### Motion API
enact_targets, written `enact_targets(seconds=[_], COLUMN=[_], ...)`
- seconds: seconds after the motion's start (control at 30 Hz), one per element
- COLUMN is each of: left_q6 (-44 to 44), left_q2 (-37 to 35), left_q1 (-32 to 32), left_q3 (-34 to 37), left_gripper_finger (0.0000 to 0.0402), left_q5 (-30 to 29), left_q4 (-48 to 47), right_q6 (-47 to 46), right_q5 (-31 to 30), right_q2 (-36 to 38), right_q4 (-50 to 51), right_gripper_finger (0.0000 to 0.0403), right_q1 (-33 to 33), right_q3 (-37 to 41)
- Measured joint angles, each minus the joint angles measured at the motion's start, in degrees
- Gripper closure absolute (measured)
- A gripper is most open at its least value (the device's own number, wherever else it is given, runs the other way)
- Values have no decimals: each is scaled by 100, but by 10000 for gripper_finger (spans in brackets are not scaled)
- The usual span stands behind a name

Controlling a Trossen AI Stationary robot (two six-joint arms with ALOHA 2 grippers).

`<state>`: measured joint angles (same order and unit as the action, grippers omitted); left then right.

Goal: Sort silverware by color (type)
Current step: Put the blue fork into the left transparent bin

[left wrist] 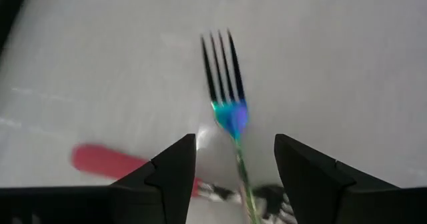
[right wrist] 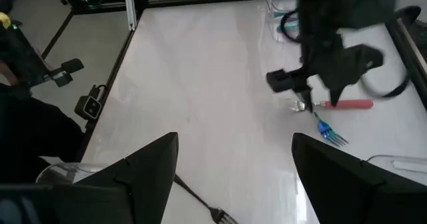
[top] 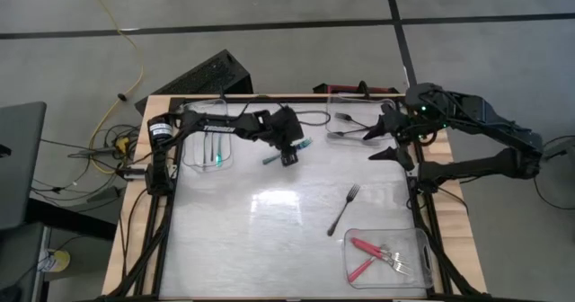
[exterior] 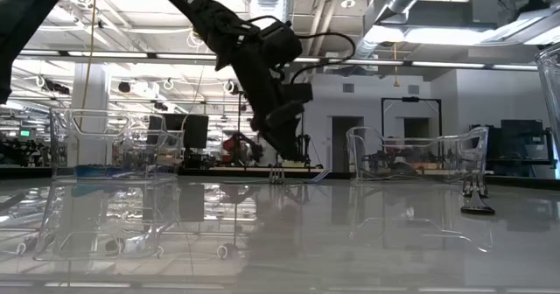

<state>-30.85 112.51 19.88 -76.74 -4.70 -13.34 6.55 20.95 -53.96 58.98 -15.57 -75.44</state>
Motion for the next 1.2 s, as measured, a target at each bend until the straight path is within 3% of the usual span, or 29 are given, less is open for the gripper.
enact_targets(seconds=[0.1,0.6,0.77,1.03,1.2], left_q6=[-44,-390,-392,-180,-15], left_q2=[9,-4,-4,-11,-31], left_q1=[-78,-137,-129,16,144], left_q3=[170,920,928,909,608], left_gripper_finger=[212,219,265,384,396], left_q5=[-222,-54,-1,102,404], left_q4=[-18,77,4,-5,-78], right_q6=[-33,-67,-156,-300,-411], right_q5=[28,25,19,-1,-7], right_q2=[-52,-158,-155,-155,-155], right_q4=[-94,-220,-264,-283,-307], right_gripper_finger=[88,88,88,88,88], right_q1=[2,9,9,9,9], right_q3=[0,0,0,0,0])
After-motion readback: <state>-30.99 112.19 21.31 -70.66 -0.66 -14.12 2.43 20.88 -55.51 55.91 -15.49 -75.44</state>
